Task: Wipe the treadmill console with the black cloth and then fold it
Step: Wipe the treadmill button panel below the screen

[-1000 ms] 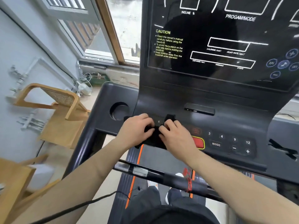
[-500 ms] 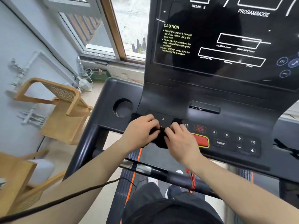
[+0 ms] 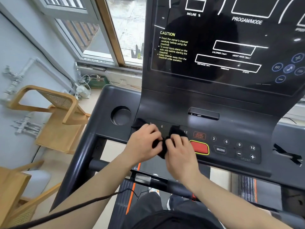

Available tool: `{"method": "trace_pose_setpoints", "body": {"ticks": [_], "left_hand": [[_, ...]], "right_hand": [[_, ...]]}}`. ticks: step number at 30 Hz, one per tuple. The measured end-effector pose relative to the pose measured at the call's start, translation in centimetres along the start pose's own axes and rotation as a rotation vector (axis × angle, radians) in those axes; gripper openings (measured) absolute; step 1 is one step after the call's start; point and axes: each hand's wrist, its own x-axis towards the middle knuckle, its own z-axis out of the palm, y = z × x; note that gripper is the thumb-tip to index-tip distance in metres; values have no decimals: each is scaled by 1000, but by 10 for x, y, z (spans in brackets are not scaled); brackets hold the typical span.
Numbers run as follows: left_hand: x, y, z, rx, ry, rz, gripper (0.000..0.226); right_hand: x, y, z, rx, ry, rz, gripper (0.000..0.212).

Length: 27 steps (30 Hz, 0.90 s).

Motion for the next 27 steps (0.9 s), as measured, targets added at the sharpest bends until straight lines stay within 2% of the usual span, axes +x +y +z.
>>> {"method": "trace_pose_setpoints", "body": {"ticks": [2, 5, 8, 10, 14, 17, 20, 23, 25, 27], "left_hand": [[-8, -14, -6, 52, 73, -45, 13], [-11, -26, -9, 119, 162, -204, 17], [-8, -14, 6, 122, 207, -152, 22], [1, 3, 19, 56, 184, -61, 26], [7, 48, 33, -82, 58, 71, 34], [-7, 40, 32, -44, 33, 120, 36], [-15, 9, 18, 167, 115, 77, 44], [-6, -12, 12, 478, 46, 1, 48], [11, -18, 16, 455, -27, -127, 52], [31, -13, 26, 400, -77, -161, 55]], "right_hand": [[12, -15, 1, 47, 12, -57, 19], [34, -20, 6, 110, 7, -138, 28], [33, -7, 6, 61, 1, -176, 31], [14, 12, 6, 3, -14, -142, 33], [-35, 39, 1, -96, -151, -109, 36], [-43, 25, -9, -52, -188, -66, 56], [-19, -3, -11, -12, -210, -109, 82], [23, -16, -7, -7, -226, -102, 81], [42, -7, -9, -47, -252, -95, 79], [47, 18, -15, -97, -266, -93, 79]]}}
